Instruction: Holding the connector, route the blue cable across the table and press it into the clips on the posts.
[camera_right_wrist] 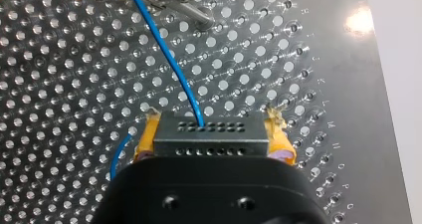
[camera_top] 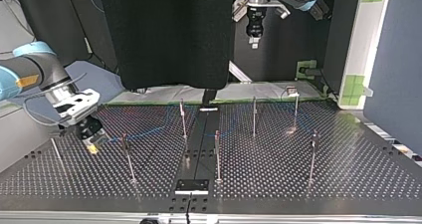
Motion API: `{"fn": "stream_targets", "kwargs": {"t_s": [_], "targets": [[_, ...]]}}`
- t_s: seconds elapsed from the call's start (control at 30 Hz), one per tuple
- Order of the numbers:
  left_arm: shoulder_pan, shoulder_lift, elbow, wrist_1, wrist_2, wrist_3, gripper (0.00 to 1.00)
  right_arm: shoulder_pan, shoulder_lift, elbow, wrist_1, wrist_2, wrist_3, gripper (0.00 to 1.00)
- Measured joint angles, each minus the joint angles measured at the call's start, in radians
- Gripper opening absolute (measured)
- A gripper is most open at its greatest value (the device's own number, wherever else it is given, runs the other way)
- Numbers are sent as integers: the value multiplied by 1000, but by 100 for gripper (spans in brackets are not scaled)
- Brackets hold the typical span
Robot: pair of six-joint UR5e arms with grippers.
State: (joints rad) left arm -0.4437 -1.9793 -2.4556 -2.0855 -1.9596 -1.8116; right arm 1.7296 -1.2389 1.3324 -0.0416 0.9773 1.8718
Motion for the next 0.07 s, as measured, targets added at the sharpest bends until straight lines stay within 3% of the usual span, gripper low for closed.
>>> {"fn": "stream_targets", "kwargs": {"t_s": [0.07], "targets": [[0, 0, 0, 0, 0, 0, 100, 0, 0, 0, 0, 0, 0, 0]]}}
